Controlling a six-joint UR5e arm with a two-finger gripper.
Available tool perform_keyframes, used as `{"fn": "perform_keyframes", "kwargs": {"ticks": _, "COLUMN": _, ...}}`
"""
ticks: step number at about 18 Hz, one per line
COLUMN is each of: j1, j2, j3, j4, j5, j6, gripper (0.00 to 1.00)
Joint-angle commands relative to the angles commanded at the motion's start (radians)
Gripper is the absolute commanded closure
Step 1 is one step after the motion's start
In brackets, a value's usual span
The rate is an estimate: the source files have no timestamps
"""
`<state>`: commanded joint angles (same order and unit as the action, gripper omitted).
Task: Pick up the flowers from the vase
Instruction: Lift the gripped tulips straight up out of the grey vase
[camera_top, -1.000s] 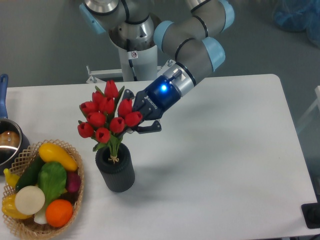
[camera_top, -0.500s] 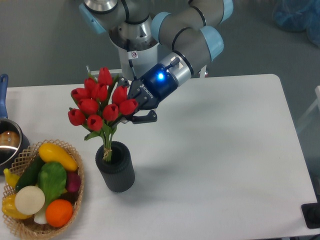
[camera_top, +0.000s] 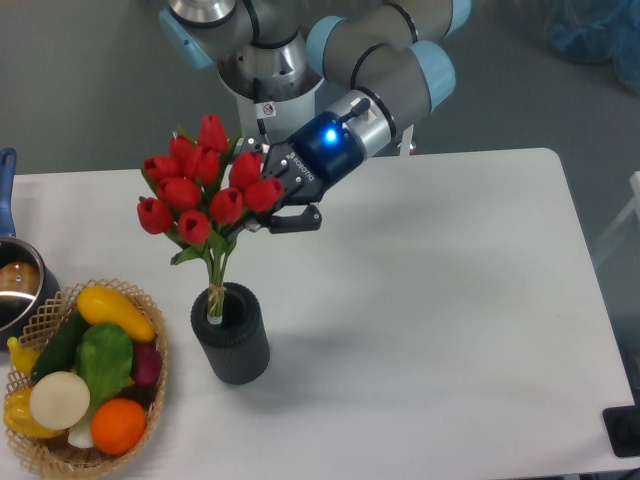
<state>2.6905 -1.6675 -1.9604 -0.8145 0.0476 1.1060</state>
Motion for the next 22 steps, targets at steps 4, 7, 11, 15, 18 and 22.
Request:
{"fn": "perform_keyframes", "kwargs": {"ticks": 4, "j1": 0.014, "j2": 0.002, "j3": 0.002, "j4": 0.002, "j5": -0.031, "j6": -0.005, "gripper": 0.77}}
{"fn": "perform_keyframes", "kwargs": {"ticks": 7, "j1": 0.025, "j2": 0.0, "j3": 0.011, "j4": 0.002, "j5": -0.041, "j6": -0.005, "gripper": 0.77}}
{"fn": "perform_keyframes", "kwargs": {"ticks": 11, "j1": 0.037, "j2": 0.002, "j3": 0.012, "j4": 0.0, "j5": -0.064, "j6": -0.006, "gripper": 0.77}}
{"fn": "perform_keyframes", "kwargs": {"ticks": 15, "j1": 0.064, "j2": 0.008, "j3": 0.014, "j4": 0.002, "j5": -0.097, "j6": -0.021, "gripper": 0.77}}
{"fn": "perform_keyframes", "kwargs": {"ticks": 18, "j1": 0.072, "j2": 0.008, "j3": 0.021, "j4": 0.002, "j5": -0.103, "j6": -0.023, "gripper": 0.77}}
{"fn": "perform_keyframes", "kwargs": {"ticks": 22, "j1": 0.092, "j2": 0.003, "j3": 0.049, "j4": 0.005, "j5": -0.097, "j6": -0.012, "gripper": 0.77}}
